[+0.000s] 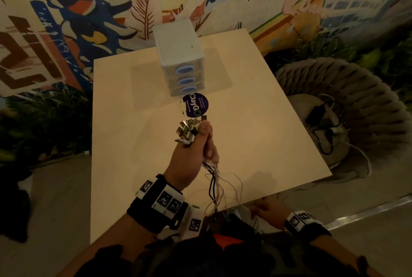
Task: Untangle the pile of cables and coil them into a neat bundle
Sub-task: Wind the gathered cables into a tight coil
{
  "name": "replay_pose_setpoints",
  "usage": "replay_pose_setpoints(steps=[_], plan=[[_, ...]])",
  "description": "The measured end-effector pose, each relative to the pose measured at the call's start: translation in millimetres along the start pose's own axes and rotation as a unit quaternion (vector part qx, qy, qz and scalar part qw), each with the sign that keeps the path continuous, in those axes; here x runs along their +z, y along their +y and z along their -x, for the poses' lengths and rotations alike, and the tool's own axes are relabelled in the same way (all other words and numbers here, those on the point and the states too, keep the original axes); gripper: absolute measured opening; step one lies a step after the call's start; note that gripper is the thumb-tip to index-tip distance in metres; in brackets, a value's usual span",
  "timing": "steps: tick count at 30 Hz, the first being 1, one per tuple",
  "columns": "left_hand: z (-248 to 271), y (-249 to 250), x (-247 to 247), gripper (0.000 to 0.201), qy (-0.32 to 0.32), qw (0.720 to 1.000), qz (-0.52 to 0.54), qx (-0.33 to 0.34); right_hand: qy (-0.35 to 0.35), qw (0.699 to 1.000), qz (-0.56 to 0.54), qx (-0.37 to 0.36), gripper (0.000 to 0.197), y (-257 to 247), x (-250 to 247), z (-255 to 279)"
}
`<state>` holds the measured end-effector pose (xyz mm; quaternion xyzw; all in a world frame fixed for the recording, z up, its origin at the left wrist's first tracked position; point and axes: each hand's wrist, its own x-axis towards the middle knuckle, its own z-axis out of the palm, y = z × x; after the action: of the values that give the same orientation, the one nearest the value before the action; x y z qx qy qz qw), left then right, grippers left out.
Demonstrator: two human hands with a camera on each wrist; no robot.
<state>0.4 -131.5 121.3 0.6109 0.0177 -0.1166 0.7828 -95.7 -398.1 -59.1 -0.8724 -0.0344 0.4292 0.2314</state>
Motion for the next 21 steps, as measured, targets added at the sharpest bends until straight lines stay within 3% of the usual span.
replay_pose_setpoints(steps=[4,6,9,10,12,14,15,19,21], plan=[[2,-2,3,0.039,-0.029,0.998,0.044,-0.039,-0.044,0.996,0.082,0.01,0.037,-17,-11,-2],[3,-3,3,0.04,-0.02,0.999,0.016,-0.042,-0.02,0.995,0.096,-0.003,0.035,-31,-36,4],[5,-2,4,0.035,-0.029,0.999,-0.025,-0.033,0.144,0.985,0.0,-0.1,0.027,-62,-82,23],[5,-2,5,0.035,-0.036,0.999,-0.023,-0.033,0.2,0.968,-0.038,-0.144,0.031,-75,-96,30],[4,-1,6,0.038,-0.049,0.998,-0.01,-0.034,0.243,0.937,-0.097,-0.23,0.053,-107,-118,43],[5,1,10,0.039,-0.065,0.997,-0.002,-0.029,0.196,0.931,-0.139,-0.276,0.066,-142,-128,48],[5,3,13,0.039,-0.067,0.997,0.0,-0.029,0.153,0.934,-0.157,-0.283,0.063,-157,-129,47],[-2,14,7,0.04,-0.019,0.999,0.017,-0.022,-0.012,0.938,-0.228,-0.261,0.008,-189,-113,28],[-5,19,-5,0.039,0.003,0.998,0.057,-0.017,-0.002,0.944,-0.218,-0.25,0.018,-190,-105,21]])
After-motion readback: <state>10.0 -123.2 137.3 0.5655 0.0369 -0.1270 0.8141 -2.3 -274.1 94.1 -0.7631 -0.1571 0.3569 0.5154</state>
